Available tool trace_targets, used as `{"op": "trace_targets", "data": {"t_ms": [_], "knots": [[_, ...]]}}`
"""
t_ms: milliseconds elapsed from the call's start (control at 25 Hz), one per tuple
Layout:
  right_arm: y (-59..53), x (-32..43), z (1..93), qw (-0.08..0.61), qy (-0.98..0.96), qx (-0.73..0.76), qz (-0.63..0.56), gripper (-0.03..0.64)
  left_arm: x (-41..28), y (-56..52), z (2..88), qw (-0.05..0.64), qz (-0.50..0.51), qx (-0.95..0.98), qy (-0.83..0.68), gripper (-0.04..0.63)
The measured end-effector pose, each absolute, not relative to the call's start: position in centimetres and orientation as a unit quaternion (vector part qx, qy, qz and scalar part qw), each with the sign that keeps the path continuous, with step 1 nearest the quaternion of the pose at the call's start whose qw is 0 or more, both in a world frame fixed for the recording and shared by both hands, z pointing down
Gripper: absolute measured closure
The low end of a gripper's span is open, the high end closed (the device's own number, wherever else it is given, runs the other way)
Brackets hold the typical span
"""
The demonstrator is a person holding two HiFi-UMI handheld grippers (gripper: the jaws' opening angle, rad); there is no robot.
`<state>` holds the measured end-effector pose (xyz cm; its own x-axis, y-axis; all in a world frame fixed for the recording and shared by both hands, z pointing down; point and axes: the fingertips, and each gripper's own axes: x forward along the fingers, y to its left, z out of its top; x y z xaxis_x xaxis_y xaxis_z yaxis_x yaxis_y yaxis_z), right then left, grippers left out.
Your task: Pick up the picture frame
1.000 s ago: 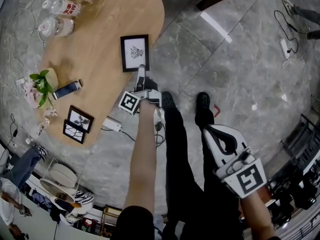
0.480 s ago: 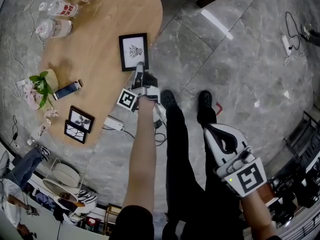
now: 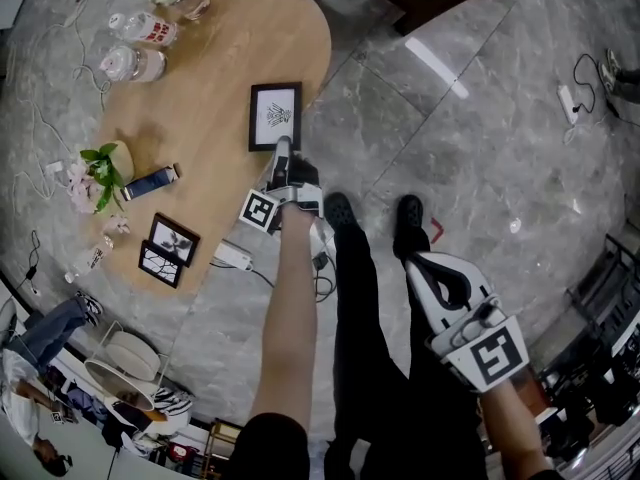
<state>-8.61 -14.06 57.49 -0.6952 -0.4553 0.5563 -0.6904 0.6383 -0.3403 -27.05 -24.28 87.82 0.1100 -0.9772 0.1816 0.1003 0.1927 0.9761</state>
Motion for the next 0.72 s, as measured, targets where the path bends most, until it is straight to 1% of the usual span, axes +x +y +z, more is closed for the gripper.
{"op": "trace_targets", "data": {"t_ms": [360, 720], "knots": [[-14.2, -9.4, 53.7, 0.196, -0.892, 0.328, 0.242, 0.603, -28.7, -24.4, 82.6, 0.58, -0.472, 0.455, -0.483, 0.522], [-13.0, -9.0, 46.8, 0.169, -0.908, 0.333, 0.192, 0.604, -28.5, -22.8, 72.5, 0.563, -0.509, 0.462, -0.459, 0.522]]}}
